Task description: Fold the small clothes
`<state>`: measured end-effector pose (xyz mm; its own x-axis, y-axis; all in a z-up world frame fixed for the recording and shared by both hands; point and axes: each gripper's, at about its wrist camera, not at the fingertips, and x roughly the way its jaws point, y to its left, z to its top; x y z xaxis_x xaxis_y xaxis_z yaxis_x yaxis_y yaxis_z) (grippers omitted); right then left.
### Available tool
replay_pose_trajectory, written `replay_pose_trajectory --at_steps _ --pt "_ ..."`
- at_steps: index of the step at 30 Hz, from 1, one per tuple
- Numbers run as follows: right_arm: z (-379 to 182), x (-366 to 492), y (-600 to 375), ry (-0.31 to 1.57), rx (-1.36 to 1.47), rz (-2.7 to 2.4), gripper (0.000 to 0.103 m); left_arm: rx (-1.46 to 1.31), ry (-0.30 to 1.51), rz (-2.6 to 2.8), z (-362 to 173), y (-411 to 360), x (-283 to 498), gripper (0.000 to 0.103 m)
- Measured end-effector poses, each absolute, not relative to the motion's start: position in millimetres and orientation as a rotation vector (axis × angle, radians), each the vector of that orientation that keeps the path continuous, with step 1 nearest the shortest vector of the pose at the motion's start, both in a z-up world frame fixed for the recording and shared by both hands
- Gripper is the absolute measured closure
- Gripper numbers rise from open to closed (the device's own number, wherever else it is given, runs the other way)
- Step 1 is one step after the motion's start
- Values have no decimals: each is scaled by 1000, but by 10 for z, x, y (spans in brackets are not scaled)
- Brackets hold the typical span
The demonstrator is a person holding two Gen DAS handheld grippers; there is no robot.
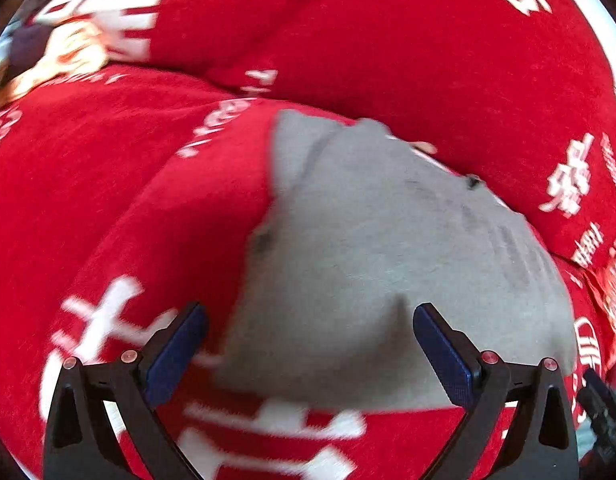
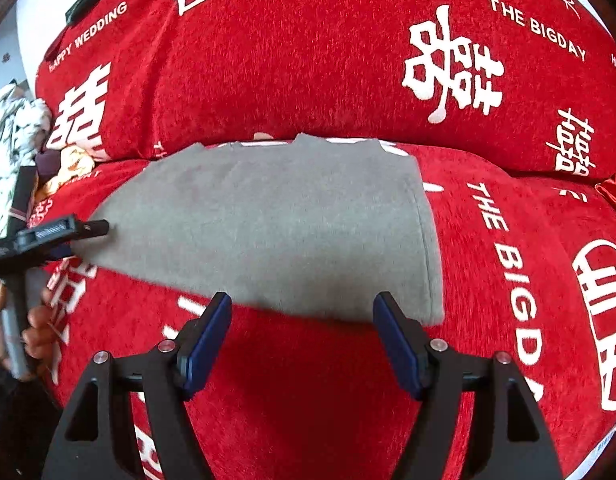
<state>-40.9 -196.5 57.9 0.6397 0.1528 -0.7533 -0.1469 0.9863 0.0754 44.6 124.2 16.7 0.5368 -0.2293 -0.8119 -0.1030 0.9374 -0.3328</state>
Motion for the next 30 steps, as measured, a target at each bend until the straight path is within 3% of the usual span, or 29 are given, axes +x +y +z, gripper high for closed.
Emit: replay_pose_trajectory --at_steps 6,7,8,10,13,22,27,30 --pt "772 146 -1514 891 -36 229 27 -399 983 -174 208 1192 505 3" --pt "801 273 -1409 903 -34 252 27 -414 965 -174 230 1232 491 18" --pt "822 440 -1293 928 -25 285 27 -424 957 -177 232 1254 475 40" --pt "819 747 -1080 985 -6 332 27 -431 961 -161 219 1270 477 52" --pt "746 1257 -711 1098 24 396 27 -376 952 -108 250 1189 465 59" --pt "238 2216 585 1395 -67 464 27 -217 909 -17 347 933 408 59" --pt "1 2321 1194 1482 -273 455 27 -163 898 -2 370 861 388 59" --pt "-139 2252 1483 1494 -458 413 22 -159 904 4 359 872 399 59"
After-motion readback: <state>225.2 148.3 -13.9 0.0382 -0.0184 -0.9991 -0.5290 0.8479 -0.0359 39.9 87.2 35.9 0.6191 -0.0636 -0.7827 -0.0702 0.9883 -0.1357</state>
